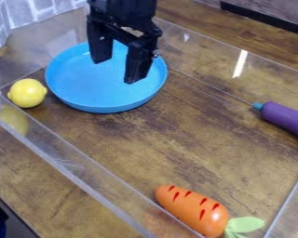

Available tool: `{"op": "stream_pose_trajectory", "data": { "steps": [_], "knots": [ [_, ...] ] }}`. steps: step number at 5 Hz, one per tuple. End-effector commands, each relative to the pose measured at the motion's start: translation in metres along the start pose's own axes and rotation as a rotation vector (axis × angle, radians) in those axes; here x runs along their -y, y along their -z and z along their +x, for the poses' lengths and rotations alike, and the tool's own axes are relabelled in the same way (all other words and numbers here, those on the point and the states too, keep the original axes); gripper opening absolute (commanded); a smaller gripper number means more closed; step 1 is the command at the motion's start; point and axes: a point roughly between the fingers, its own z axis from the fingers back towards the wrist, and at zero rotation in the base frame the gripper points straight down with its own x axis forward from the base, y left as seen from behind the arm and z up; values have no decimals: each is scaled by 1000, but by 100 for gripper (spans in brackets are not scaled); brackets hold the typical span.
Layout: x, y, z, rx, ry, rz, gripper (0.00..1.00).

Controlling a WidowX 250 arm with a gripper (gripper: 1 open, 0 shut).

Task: Move the carrot to the right side

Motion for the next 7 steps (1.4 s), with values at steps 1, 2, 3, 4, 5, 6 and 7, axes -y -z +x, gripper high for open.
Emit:
{"op": "stream_pose_trajectory", "data": {
  "steps": [1, 2, 3, 4, 5, 6, 7],
  "knots": [
    [7, -3, 5, 38, 73, 6, 100],
    [15, 1, 2, 31, 65, 4, 100],
    [34, 4, -8, 42, 114, 13, 100],
    [57, 20, -18, 52, 235, 29, 100],
    [82, 37, -26, 57, 384, 60, 100],
    [105, 54, -33, 67, 513, 70, 100],
    [120, 74, -35, 58, 541, 83, 100]
  ]
}}
